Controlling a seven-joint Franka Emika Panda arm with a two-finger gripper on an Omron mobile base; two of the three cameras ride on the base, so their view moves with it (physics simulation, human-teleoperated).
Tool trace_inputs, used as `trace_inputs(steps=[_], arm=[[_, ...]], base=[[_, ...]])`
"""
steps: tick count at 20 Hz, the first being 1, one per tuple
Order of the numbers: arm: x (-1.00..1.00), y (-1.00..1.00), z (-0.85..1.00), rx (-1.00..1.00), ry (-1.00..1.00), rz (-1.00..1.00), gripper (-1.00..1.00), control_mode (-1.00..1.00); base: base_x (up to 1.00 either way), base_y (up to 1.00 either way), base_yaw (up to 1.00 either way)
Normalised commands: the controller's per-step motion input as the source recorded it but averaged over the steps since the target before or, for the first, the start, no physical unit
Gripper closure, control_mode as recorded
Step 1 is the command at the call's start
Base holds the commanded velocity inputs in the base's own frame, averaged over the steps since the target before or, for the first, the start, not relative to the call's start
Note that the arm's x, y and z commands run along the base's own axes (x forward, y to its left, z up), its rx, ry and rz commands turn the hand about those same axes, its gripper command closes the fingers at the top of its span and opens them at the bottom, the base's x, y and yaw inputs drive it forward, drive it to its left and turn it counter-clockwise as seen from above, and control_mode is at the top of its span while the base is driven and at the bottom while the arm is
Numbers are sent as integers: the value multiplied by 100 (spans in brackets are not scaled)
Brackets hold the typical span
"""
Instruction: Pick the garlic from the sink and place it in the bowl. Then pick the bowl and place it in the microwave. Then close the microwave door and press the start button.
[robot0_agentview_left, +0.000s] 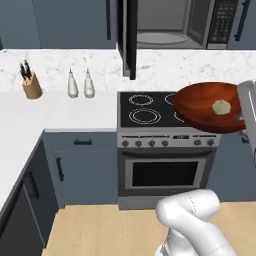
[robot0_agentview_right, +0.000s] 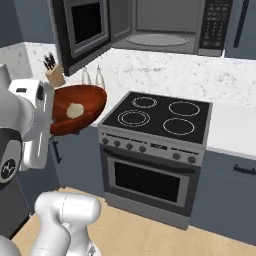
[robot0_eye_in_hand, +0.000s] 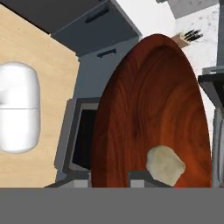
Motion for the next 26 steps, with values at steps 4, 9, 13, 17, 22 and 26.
trace_inputs(steps=[4,9,13,17,22,26], arm=[[0,0,0,0,0,0,100,100],[0,0,0,0,0,0,100,100],[0,0,0,0,0,0,100,100],[0,0,0,0,0,0,100,100],[0,0,0,0,0,0,100,100],[0,0,0,0,0,0,100,100]], base=[[100,-38,0],[78,-53,0],[51,-68,0],[56,-27,6],[70,-7,18],[47,-25,25]])
